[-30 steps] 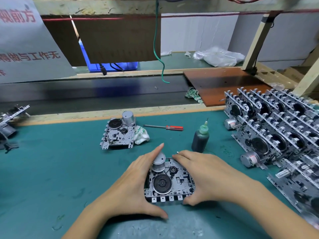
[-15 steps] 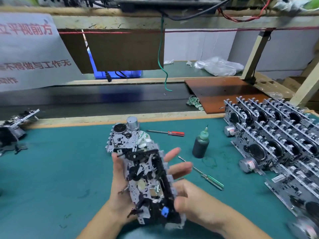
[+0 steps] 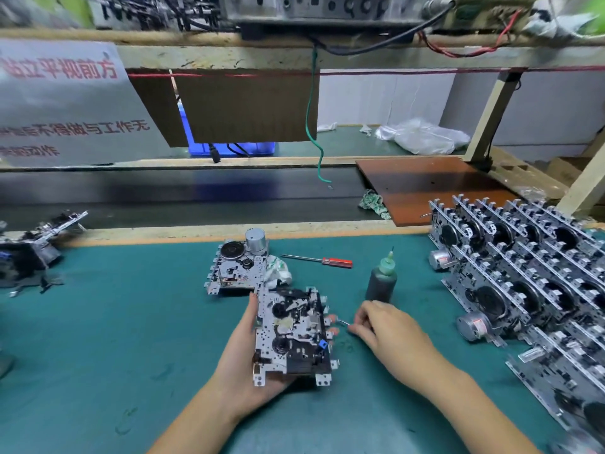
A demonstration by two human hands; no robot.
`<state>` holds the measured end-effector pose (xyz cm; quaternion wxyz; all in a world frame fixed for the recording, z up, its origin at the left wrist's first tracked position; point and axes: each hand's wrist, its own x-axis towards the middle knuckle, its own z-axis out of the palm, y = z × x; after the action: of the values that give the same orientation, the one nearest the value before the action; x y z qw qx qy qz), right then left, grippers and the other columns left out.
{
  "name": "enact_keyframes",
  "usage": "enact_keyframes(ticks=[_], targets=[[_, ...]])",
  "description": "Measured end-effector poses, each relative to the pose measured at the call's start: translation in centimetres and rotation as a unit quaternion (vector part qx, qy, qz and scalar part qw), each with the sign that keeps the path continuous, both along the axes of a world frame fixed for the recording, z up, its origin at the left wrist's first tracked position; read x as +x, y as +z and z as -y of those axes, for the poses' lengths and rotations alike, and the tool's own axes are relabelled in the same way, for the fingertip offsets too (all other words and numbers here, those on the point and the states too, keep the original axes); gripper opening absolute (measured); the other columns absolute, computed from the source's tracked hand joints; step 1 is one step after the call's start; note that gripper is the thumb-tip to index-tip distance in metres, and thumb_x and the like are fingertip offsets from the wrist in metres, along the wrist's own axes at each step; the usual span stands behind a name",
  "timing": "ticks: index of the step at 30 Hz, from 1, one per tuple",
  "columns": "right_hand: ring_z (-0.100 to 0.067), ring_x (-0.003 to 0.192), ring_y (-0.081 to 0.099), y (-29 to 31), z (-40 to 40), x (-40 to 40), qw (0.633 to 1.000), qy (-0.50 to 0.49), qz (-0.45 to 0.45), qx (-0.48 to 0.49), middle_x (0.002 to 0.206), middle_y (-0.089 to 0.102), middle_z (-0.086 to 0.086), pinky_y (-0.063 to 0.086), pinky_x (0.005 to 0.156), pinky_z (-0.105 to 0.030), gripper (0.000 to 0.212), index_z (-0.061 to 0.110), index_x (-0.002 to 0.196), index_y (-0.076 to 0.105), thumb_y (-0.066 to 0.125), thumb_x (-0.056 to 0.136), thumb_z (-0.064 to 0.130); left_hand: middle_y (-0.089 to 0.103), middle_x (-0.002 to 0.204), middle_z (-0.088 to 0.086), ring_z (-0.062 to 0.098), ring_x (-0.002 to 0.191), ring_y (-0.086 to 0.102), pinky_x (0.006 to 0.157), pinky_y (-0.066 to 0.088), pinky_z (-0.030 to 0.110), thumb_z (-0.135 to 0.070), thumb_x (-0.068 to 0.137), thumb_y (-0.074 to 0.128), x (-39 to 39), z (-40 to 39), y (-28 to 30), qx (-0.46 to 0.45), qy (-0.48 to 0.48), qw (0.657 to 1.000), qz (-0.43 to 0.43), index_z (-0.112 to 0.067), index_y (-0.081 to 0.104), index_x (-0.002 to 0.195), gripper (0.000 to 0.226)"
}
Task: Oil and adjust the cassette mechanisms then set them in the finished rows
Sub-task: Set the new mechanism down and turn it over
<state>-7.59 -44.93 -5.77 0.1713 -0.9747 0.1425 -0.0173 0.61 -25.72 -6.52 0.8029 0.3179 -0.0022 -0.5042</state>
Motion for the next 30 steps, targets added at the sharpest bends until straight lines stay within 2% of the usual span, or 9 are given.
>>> enact_keyframes(ticks=[2,4,6,8,11,20,25,30], targets=[[-0.012,0.065,0.055,0.3,0.9,-0.4,0.98,0.027,0.002,0.198,0.072,0.062,0.009,0.04,0.06,-0.025,0.016,0.023,0.085,0.039,0.045,0.098,0.031,0.054,0.13,0.028,0.043,0.115,0.057,0.099,0.045,0.05,-0.063,0.086,0.038,-0.2,0.0,-0.5,0.015,-0.003,1.0,-0.009,0.001,0.064,0.119,0.076],[-0.012,0.037,0.038,1.0,0.6,-0.9,0.913,0.07,-0.019,0.402,0.055,0.062,0.001,0.032,0.041,-0.018,0.016,0.017,0.087,0.039,0.04,0.101,0.026,0.053,0.13,0.03,0.042,0.115,0.058,0.1,0.042,0.049,-0.064,0.087,0.035,-0.2,0.1,-0.7,0.03,-0.012,0.999,-0.01,0.003,0.062,0.121,0.08],[-0.008,0.031,0.023,1.3,0.0,-1.0,0.855,0.1,-0.069,0.503,0.045,0.053,0.002,0.022,0.034,-0.016,0.024,0.015,0.083,0.047,0.039,0.1,0.03,0.055,0.13,0.027,0.038,0.113,0.059,0.099,0.045,0.046,-0.064,0.088,0.034,0.0,0.2,-0.7,0.044,-0.019,0.999,-0.002,0.002,0.063,0.12,0.079],[-0.007,0.031,0.021,1.4,-0.8,-1.0,0.842,0.113,-0.119,0.515,0.041,0.048,0.002,0.02,0.034,-0.016,0.04,0.018,0.069,0.058,0.04,0.099,0.036,0.056,0.129,0.025,0.036,0.114,0.06,0.098,0.047,0.045,-0.065,0.087,0.034,0.0,0.4,-0.8,0.051,-0.029,0.998,0.004,0.001,0.065,0.118,0.079],[-0.006,0.029,0.023,1.6,-1.2,-0.9,0.844,0.099,-0.155,0.503,0.038,0.047,0.002,0.02,0.034,-0.016,0.051,0.019,0.056,0.062,0.041,0.099,0.038,0.055,0.13,0.026,0.036,0.115,0.058,0.104,0.04,0.045,-0.069,0.086,0.034,0.1,0.5,-0.9,0.07,-0.036,0.997,0.007,0.001,0.065,0.118,0.083],[-0.006,0.028,0.034,2.2,-1.7,-0.9,0.849,0.088,-0.201,0.481,0.035,0.044,0.004,0.029,0.033,-0.016,0.054,0.014,0.053,0.055,0.038,0.1,0.034,0.062,0.12,0.025,0.035,0.105,0.065,0.083,0.057,0.04,-0.068,0.084,0.035,0.1,0.8,-0.7,0.1,-0.024,0.995,0.01,-0.003,0.072,0.106,0.079],[-0.009,0.03,0.03,2.3,-1.8,-1.1,0.848,0.069,-0.213,0.481,0.034,0.033,0.003,0.029,0.036,-0.018,0.057,0.011,0.051,0.049,0.034,0.102,0.032,0.068,0.109,0.023,0.033,0.093,0.07,0.07,0.059,0.037,-0.068,0.086,0.034,0.1,1.1,-0.8,0.093,-0.016,0.996,-0.001,-0.004,0.076,0.096,0.077],[-0.008,0.031,0.022,2.0,-2.1,-1.2,0.86,0.041,-0.209,0.464,0.034,0.027,0.005,0.021,0.037,-0.017,0.059,0.012,0.052,0.05,0.032,0.102,0.036,0.067,0.112,0.023,0.033,0.099,0.068,0.079,0.057,0.038,-0.069,0.082,0.037,0.1,1.1,-0.7,0.112,-0.008,0.994,0.003,-0.005,0.076,0.098,0.076]])
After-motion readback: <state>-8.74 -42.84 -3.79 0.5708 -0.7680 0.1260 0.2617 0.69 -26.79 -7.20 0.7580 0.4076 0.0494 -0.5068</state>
